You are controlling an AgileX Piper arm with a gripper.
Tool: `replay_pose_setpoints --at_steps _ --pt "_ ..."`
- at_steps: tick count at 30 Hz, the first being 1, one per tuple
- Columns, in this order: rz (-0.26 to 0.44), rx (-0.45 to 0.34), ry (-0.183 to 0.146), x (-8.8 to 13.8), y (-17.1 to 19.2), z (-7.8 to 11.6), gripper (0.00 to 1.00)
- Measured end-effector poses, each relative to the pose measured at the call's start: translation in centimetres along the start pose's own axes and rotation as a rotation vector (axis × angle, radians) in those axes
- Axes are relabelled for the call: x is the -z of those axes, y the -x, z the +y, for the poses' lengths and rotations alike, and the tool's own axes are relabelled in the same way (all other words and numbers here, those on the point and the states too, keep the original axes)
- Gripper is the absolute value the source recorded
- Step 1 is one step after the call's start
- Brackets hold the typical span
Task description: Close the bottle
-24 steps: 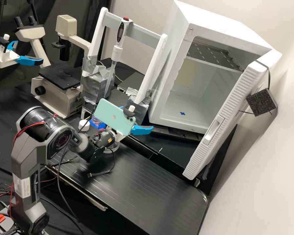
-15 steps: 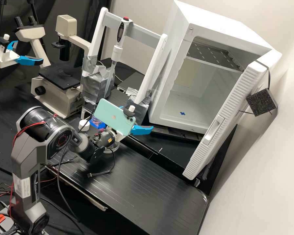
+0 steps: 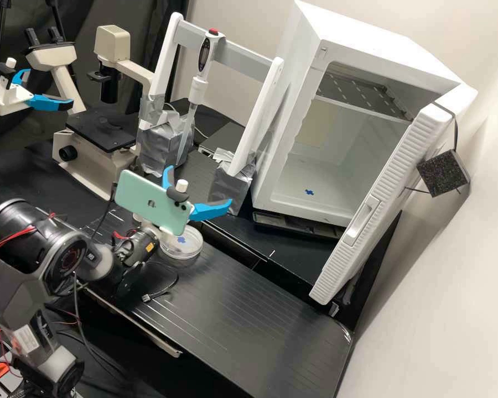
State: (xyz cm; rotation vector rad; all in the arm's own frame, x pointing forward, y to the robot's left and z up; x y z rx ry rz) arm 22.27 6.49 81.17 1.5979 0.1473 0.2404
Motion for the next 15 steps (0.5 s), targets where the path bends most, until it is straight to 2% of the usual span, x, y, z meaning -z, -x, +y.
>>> replay_pose_setpoints --at_steps 6,11,15 --pt "0.054 0.166 0.045 1.2 3.4 -3.3 1.0" --pt "0.07 0.252 0.072 1.5 4.9 -4.8 1.0" --pt "0.062 0.293 0.075 1.4 5.1 -5.6 1.0"
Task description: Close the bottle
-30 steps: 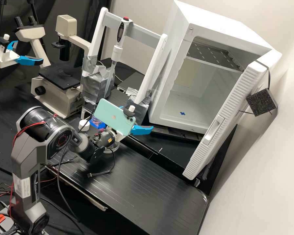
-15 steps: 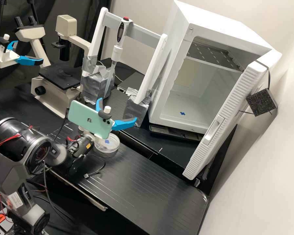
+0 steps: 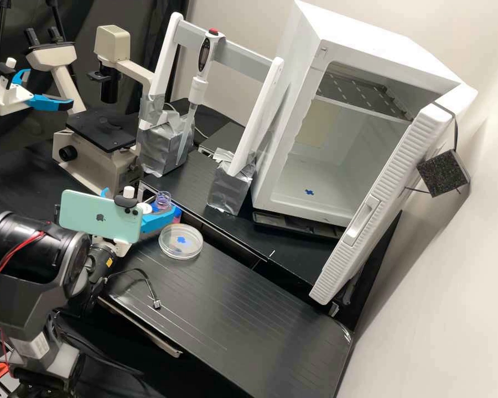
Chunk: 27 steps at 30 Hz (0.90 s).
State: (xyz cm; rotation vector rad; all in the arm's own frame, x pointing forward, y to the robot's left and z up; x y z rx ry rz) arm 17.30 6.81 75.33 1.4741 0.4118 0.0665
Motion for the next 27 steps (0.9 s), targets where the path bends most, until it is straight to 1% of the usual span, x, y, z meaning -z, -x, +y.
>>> replay_pose_setpoints --at_steps 5,7,8,15,27 --pt "-0.03 0.028 0.001 -0.5 -0.2 -0.5 1.0" --pt "-0.027 0.023 0.001 -0.5 -0.3 -0.6 1.0" --pt "-0.028 0.02 0.002 -0.6 -0.3 -0.6 0.0" --pt "-0.055 -0.007 0.006 -1.2 -0.3 0.0 0.0" --pt "-0.031 -0.025 0.001 -0.7 -0.1 0.3 0.0"
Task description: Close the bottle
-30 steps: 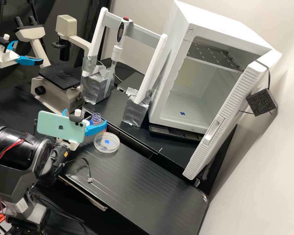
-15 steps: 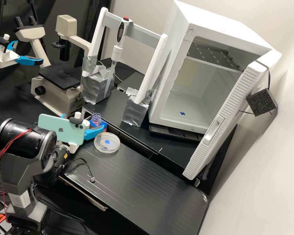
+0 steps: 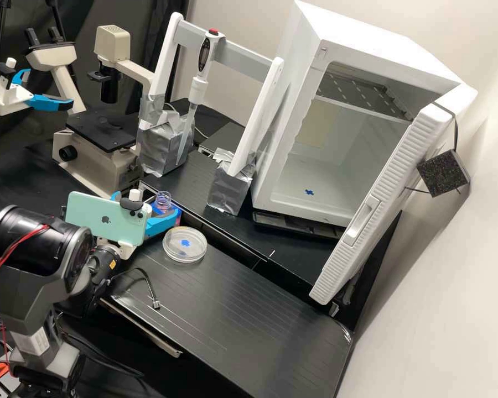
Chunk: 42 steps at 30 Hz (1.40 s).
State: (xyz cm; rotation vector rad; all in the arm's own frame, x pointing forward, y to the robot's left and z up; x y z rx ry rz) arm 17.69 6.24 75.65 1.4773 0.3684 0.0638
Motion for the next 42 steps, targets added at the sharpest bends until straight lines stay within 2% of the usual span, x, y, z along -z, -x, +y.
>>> replay_pose_setpoints --at_steps 6,13,42 --pt "0.023 0.015 -0.001 0.4 0.1 -0.3 0.0" --pt "0.014 0.038 -0.002 0.24 0.64 -0.73 0.0" --pt "0.007 0.016 -0.01 0.23 0.86 -0.42 0.0"
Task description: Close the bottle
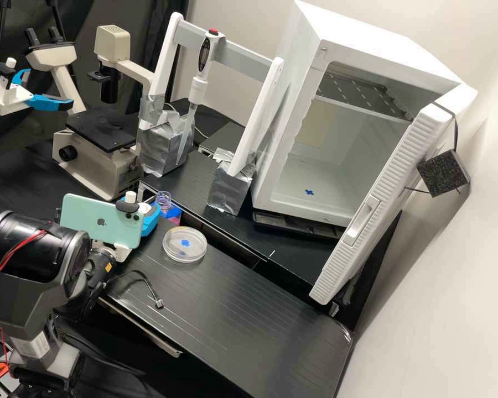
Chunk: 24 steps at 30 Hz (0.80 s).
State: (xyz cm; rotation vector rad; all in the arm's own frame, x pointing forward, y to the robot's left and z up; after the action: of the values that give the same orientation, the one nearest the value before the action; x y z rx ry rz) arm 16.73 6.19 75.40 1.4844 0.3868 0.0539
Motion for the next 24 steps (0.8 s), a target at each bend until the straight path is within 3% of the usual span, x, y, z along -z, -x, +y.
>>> replay_pose_setpoints --at_steps 17,24 --pt "-0.001 -0.001 0.0 -0.02 0.0 0.02 0.0" --pt "0.03 -0.041 -0.006 0.58 0.39 0.85 0.0"
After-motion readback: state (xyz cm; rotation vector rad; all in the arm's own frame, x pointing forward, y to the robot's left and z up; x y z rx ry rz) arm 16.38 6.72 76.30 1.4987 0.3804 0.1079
